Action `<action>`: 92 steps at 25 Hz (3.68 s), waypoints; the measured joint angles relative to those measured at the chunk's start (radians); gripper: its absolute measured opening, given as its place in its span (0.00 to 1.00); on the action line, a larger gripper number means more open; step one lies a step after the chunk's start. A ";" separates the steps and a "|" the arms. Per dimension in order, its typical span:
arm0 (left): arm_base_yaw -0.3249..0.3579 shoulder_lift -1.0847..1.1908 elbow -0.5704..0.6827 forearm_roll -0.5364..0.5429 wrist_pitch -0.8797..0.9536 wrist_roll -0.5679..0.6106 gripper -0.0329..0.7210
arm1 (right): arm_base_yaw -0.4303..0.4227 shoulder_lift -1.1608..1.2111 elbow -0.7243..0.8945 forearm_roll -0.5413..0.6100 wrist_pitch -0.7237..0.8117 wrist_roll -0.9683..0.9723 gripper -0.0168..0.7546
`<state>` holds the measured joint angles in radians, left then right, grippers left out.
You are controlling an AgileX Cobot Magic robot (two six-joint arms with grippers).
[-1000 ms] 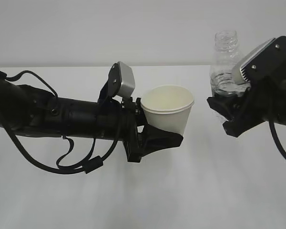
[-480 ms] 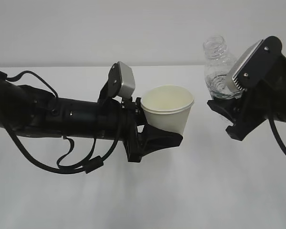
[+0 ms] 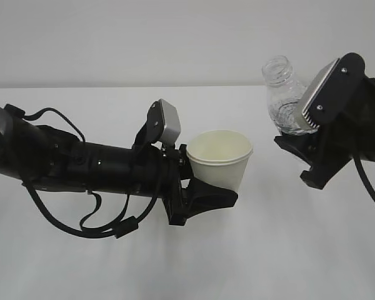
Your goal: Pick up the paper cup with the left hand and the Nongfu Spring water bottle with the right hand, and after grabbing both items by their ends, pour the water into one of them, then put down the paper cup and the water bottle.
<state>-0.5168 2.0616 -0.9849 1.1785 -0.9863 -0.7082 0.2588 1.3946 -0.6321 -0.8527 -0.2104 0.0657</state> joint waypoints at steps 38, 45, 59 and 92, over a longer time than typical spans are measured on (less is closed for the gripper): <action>-0.052 0.000 0.000 0.009 -0.046 0.072 0.64 | 0.000 0.000 -0.002 -0.001 0.024 -0.376 0.60; -0.052 0.000 0.000 0.015 -0.046 0.074 0.64 | 0.000 0.000 -0.002 -0.001 0.024 -0.477 0.60; -0.052 0.000 0.000 0.026 -0.058 0.076 0.64 | 0.000 0.000 -0.002 -0.001 0.024 -0.700 0.60; -0.088 0.000 0.003 0.037 -0.026 0.113 0.64 | 0.000 0.000 -0.058 0.002 0.025 -0.812 0.60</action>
<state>-0.6049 2.0616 -0.9824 1.2157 -1.0128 -0.5952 0.2588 1.3946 -0.6896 -0.8503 -0.1851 -0.7459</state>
